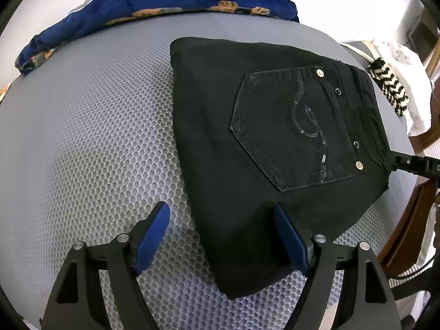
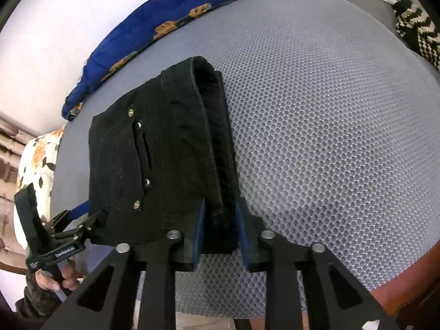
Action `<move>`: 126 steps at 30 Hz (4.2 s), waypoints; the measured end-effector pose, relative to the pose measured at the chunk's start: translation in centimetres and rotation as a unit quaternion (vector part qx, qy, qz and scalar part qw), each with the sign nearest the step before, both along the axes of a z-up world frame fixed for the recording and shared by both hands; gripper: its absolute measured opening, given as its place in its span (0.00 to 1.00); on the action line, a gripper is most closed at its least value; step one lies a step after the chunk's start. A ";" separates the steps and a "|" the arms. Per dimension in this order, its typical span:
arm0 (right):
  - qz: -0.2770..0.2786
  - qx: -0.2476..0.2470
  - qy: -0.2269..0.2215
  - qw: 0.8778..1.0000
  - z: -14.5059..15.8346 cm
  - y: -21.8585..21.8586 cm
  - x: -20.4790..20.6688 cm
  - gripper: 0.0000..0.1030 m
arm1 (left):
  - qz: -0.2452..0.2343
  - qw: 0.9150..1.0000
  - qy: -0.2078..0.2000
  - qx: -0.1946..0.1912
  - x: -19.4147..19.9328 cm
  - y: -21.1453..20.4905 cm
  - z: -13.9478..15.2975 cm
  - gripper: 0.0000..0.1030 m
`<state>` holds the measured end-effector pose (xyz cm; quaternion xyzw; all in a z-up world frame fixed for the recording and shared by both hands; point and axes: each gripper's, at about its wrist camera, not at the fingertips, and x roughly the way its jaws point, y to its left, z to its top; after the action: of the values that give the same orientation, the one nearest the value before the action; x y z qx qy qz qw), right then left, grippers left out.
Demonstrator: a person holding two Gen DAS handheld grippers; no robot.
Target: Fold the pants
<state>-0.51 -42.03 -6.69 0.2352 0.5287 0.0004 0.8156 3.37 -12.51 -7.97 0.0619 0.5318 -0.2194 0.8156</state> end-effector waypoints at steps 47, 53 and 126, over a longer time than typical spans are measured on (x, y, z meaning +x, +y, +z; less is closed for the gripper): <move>0.160 0.271 -0.003 0.949 -5.0 -5.1 8.8 0.49 | -0.042 0.957 0.186 -0.220 9.0 3.3 -0.6 0.77; 0.194 0.285 -0.014 0.939 -5.4 -3.5 10.0 0.46 | -0.059 0.945 0.194 -0.257 9.2 3.1 -0.9 0.77; 0.142 0.176 -0.045 0.973 1.3 14.2 29.5 0.27 | 0.092 0.989 -0.024 -0.112 25.5 13.0 6.2 0.19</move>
<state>28.96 -27.87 -5.43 0.2969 0.5108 0.2200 0.7763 28.85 0.51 -1.74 -0.0735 0.4880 -0.1999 0.8465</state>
